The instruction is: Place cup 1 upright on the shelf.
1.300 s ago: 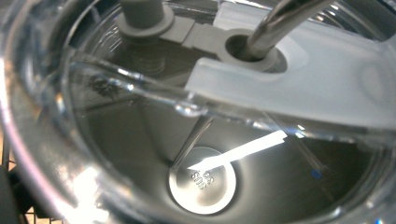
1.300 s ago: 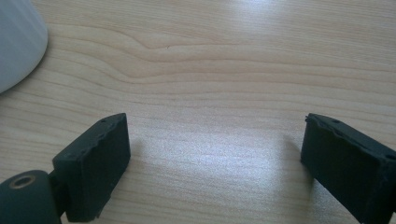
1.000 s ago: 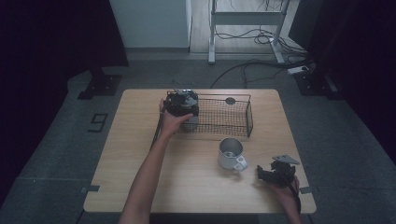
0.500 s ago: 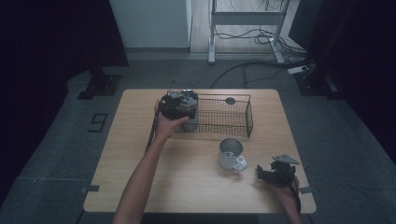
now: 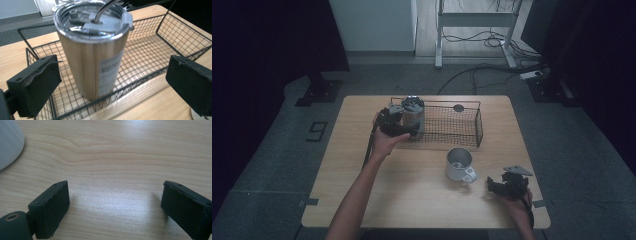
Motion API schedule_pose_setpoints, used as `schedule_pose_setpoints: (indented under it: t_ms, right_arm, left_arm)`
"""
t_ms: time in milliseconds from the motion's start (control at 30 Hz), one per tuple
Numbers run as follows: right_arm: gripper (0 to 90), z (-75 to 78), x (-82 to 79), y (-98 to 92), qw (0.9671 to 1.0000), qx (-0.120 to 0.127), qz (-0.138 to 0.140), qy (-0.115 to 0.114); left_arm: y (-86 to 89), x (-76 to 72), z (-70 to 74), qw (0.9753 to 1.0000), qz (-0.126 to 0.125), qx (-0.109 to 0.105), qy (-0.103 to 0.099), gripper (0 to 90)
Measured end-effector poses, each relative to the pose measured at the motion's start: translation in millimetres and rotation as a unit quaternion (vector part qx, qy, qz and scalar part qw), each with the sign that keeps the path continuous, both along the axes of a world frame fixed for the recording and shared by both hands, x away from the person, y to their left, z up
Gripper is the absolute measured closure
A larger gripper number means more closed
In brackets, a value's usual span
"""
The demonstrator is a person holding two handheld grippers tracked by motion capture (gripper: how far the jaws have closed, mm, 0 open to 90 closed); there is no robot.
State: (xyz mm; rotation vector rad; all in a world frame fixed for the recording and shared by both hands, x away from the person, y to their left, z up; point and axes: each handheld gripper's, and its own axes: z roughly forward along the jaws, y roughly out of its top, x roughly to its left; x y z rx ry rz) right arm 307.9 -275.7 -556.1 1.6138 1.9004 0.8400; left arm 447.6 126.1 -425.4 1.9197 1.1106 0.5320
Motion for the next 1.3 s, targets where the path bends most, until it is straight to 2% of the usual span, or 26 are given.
schedule_pose_setpoints:
  t_ms: [167, 333, 467, 800, 1067, 1133, 1300]
  right_arm:
    - [8.0, 0.0, 0.0, 0.0, 1.0000, 0.000, 0.000, 0.000]
    - [8.0, 0.0, 0.1, -0.1, 1.0000, 0.000, 0.000, 0.000]
    - [8.0, 0.2, -0.1, 0.1, 1.0000, 0.000, -0.001, 0.001]
    - [8.0, 0.2, -0.1, 0.2, 1.0000, 0.001, -0.001, 0.001]
    - [8.0, 0.1, -0.1, 0.2, 1.0000, 0.000, -0.001, 0.001]
    - [8.0, 0.1, -0.1, 0.2, 1.0000, 0.001, -0.001, 0.001]
    - [8.0, 0.1, -0.1, 0.2, 1.0000, 0.001, -0.001, 0.001]
  left_arm:
    - [8.8, -13.6, -3.2, 1.0000, 0.003, 0.005, 0.003, 0.0]
    - [18.3, -29.1, -6.8, 1.0000, 0.002, -0.004, 0.006, 0.0]
    - [24.0, -43.5, -11.0, 0.9999, 0.015, 0.004, -0.007, 2.6]
    - [45.8, -75.1, -23.6, 0.9997, 0.013, -0.019, -0.001, 2.7]
    - [60.3, -102.0, -40.3, 0.9998, 0.000, -0.017, 0.006, 3.8]
    - [63.2, -106.8, -45.6, 0.9999, -0.002, -0.011, 0.008, 4.1]
    - [72.7, -115.6, -64.1, 0.9997, -0.003, 0.000, 0.025, 5.0]
